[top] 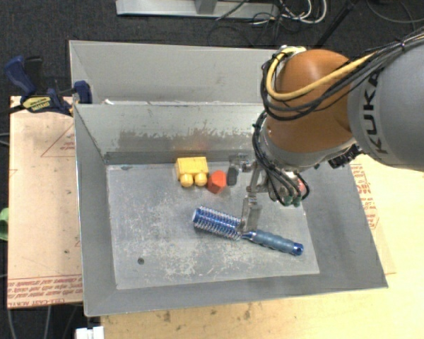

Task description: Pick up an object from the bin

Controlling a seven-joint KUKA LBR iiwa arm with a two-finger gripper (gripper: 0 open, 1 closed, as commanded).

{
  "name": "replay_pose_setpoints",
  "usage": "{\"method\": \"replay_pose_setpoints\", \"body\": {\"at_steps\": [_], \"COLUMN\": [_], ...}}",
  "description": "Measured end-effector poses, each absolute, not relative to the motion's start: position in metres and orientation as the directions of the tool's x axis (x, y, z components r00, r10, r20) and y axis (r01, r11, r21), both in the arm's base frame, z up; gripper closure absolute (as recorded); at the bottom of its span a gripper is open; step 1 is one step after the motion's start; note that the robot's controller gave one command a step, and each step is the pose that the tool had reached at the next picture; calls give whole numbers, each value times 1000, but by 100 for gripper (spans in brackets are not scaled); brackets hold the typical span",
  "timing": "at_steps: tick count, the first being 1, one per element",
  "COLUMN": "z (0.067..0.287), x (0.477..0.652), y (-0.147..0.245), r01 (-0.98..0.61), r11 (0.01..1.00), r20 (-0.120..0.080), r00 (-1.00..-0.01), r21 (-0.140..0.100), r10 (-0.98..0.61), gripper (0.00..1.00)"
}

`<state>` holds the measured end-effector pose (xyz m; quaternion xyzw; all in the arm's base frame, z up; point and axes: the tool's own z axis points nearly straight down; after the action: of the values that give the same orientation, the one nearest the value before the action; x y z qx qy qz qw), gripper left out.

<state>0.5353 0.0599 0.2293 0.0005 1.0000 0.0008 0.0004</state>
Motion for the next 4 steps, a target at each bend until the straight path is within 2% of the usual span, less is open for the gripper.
{"method": "replay_pose_setpoints", "body": {"at_steps": [1,2,3,4], "z": [71,70,200,274], "x": [528,524,509,516], "y": [64,63,67,57], "r01": [-228,-227,-274,-248], "r11": [974,974,962,969], "r20": [-13,0,-9,-12], "r00": [-974,-974,-962,-969], "r21": [1,1,-1,-1], "r10": [-228,-227,-274,-248], "gripper": [0,100,100,100]}}
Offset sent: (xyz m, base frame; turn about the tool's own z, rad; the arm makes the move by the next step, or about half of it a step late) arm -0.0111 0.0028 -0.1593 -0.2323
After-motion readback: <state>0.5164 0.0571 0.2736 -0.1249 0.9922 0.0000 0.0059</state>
